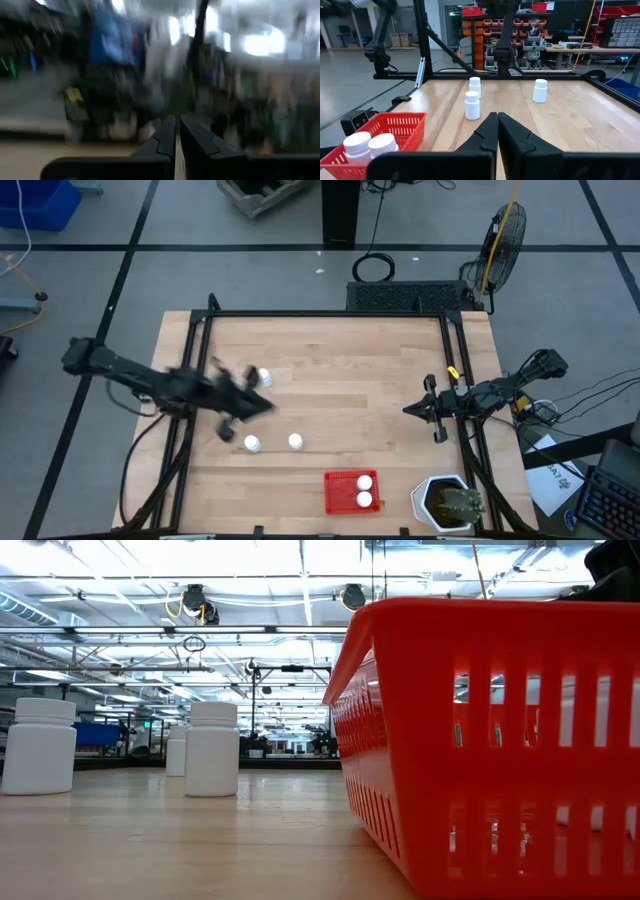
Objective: Pick and place pill bottles into a basket
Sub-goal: Put the white pill bottle into the red basket
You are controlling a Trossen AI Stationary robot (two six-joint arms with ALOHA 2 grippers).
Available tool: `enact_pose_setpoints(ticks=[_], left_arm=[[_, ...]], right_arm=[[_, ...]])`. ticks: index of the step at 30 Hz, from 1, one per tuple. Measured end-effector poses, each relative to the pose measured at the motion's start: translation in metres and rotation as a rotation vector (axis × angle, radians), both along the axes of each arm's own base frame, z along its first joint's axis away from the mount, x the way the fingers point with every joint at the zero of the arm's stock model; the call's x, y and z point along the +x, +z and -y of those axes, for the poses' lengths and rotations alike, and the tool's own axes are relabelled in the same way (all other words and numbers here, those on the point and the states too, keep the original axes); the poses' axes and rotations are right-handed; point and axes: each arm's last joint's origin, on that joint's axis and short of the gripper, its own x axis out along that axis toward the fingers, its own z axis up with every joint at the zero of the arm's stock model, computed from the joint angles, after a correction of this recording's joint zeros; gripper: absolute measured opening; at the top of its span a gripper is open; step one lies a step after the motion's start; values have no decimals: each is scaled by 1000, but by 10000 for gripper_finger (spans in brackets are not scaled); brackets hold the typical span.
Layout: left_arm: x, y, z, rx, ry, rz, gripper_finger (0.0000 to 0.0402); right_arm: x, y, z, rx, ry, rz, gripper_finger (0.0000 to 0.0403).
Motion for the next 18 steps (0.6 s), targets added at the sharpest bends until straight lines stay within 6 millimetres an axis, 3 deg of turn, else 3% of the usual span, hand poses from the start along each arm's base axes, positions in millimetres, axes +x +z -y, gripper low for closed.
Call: enact_pose_setpoints(ticks=[4, 9, 13, 18], left_arm=[[62, 11, 20, 131, 41, -419, 30], [114, -11, 27, 162, 155, -919, 31], [135, -37, 27, 167, 221, -1177, 42], [143, -61, 16, 160, 285, -1339, 101]], right_arm=[[0, 0, 0, 1, 0, 1, 2], [0, 0, 0, 0, 0, 0, 4], [0, 0, 0, 0, 0, 0, 2], [0, 0, 0, 0, 0, 0, 3]])
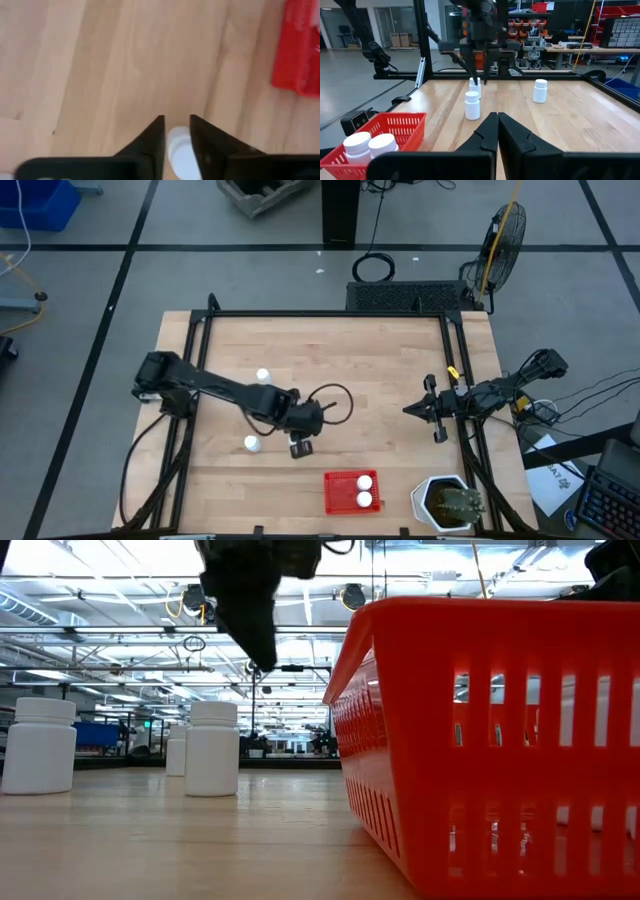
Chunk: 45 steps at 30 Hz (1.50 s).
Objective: Pick and place pill bottles into a basket
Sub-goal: Put the white pill bottle into the red basket
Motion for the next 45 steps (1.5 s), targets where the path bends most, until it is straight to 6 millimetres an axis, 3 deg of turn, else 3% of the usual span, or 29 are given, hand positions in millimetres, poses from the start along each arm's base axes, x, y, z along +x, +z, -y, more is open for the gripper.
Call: enact_pose_setpoints(ticks=[6, 11, 19, 28, 34, 39, 45], left_arm=[[-2, -6, -6, -11, 70, -57, 207], [-8, -5, 4, -16, 47, -81, 287], [-14, -15, 25, 2, 9, -90, 351], [-23, -44, 18, -18, 39, -148, 337], [-22, -52, 19, -35, 25, -109, 308], [-22, -53, 21, -82, 13, -115, 254], [-19, -52, 23, -137, 48, -88, 161]], right_arm=[[0, 0, 0, 0, 0, 1, 2], [0, 0, 0, 0, 0, 0, 3], [0, 0, 0, 1, 0, 1, 2], [0, 0, 0, 0, 0, 0, 3], [0, 0, 0, 0, 0, 0, 3], [0, 0, 0, 0, 0, 0, 3], [0, 0, 0, 0, 0, 1, 2]])
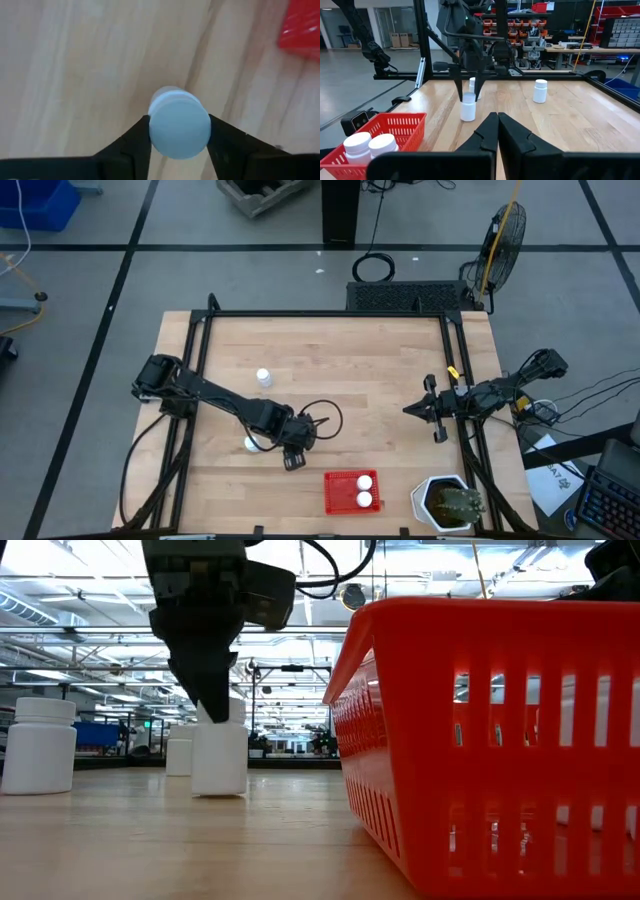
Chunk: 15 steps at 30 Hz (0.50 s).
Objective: Pick and place pill bottles into a basket
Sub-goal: Put the white pill bottle into the red basket
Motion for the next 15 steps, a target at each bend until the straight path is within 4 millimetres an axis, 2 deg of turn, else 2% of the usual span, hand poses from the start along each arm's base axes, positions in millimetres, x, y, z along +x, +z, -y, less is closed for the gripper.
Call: enact_pose_setpoints(ticks=[12, 15], left_arm=[[9, 11, 7, -143, -34, 115, 161], [10, 18, 11, -157, -72, 175, 178]], right_arm=[[0, 0, 0, 0, 1, -1, 2], [0, 0, 0, 0, 0, -1, 4]])
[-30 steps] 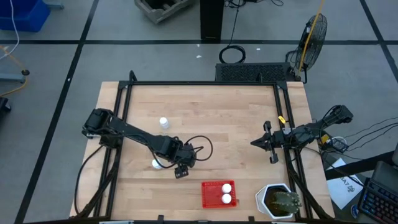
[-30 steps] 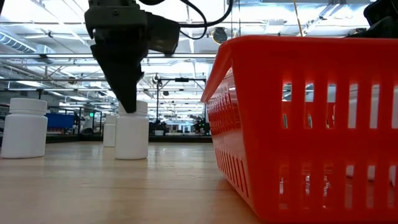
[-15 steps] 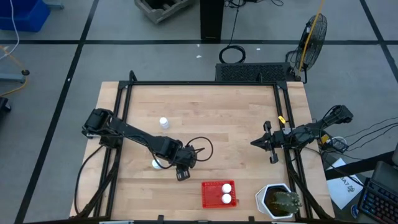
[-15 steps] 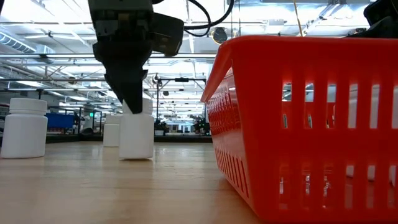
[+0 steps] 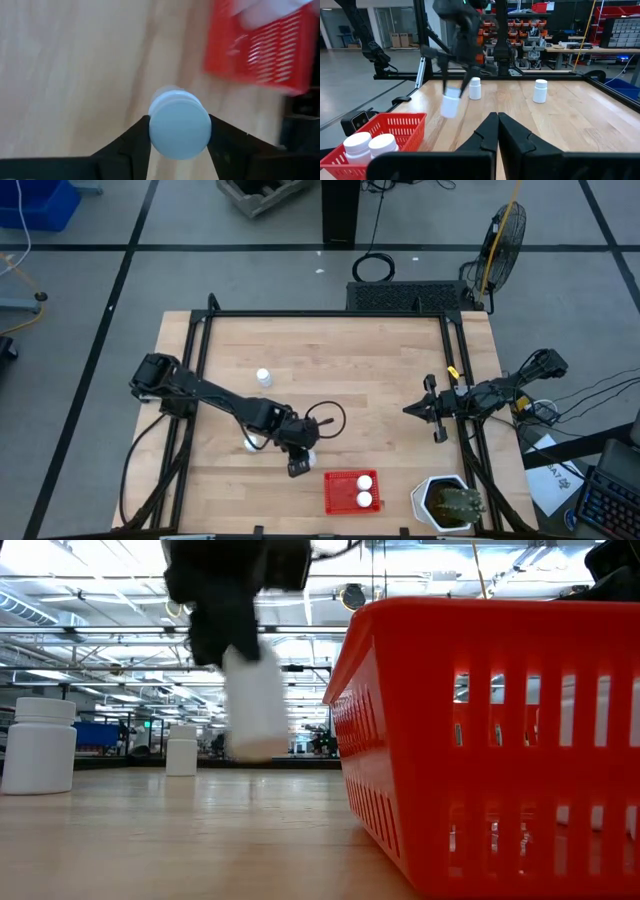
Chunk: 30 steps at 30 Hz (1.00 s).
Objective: Pick and place pill bottles into a basket
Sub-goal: Put the white pill bottle into the red basket
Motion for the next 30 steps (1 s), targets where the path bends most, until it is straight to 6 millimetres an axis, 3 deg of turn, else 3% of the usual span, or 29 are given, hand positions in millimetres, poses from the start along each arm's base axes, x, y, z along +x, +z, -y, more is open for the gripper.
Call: enact_pose_setpoints(ticks=[4, 12, 16, 30], left_arm=[[2, 11, 4, -21, -27, 39, 180], [18, 53, 17, -68, -51, 222, 163], [20, 66, 25, -50, -65, 289, 183], [21, 74, 52, -41, -102, 442, 167]], right_arm=[[0, 0, 0, -2, 0, -3, 3], [0, -1, 0, -2, 0, -5, 4], [0, 0, 0, -2, 0, -5, 2], [0, -1, 0, -2, 0, -6, 2]])
